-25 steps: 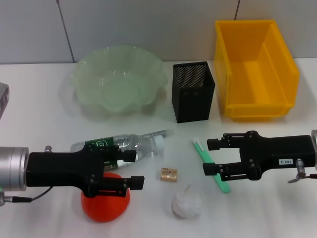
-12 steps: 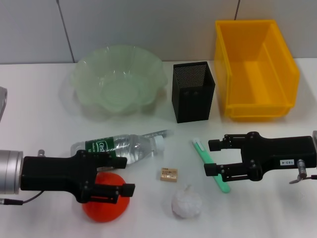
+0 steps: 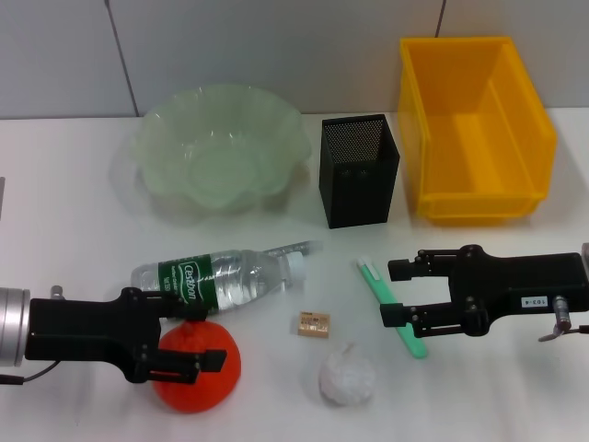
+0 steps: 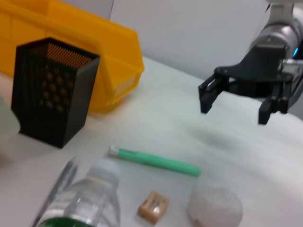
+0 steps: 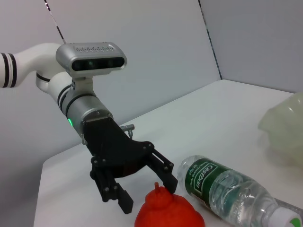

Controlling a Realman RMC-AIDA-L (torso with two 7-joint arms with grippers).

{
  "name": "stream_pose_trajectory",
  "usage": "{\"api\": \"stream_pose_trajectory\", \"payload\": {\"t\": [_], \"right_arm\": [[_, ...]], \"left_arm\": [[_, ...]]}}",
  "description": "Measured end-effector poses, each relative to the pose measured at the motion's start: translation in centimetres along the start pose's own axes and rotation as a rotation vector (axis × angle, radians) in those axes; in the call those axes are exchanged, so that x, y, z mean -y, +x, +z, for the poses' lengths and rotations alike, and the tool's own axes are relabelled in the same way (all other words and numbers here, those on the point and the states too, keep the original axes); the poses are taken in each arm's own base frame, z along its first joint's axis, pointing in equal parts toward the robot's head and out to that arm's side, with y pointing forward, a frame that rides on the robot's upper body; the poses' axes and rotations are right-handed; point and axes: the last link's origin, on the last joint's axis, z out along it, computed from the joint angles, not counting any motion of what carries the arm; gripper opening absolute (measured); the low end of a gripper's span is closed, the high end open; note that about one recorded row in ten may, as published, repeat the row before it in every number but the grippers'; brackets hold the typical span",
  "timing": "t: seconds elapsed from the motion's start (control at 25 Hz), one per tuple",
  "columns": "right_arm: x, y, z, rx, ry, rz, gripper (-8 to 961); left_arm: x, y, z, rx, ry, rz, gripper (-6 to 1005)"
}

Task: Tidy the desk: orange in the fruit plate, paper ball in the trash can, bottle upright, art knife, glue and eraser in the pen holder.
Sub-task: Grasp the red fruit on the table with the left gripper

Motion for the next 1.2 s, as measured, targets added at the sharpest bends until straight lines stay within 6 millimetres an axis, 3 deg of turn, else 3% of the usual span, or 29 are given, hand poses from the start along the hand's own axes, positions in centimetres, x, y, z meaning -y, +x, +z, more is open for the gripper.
{"api": "stream_pose_trajectory", "payload": {"t": [0.88, 1.0, 1.2], "right_arm": [[-0.04, -0.22, 0.09, 0.001, -0.009, 0.005, 742], [-0.05, -0.22, 0.09, 0.001, -0.009, 0.006, 741], [-0.06, -0.22, 0.11, 0.002, -0.010, 0.006, 739]], "left_arm": [[0.67, -0.75, -0.07, 0.084, 0.043, 0.036, 689], [0.63, -0.75, -0.08, 0.085, 0.040, 0.044, 419], [0.62, -0.72, -0.17, 0.083, 0.039, 0.045, 326]]}}
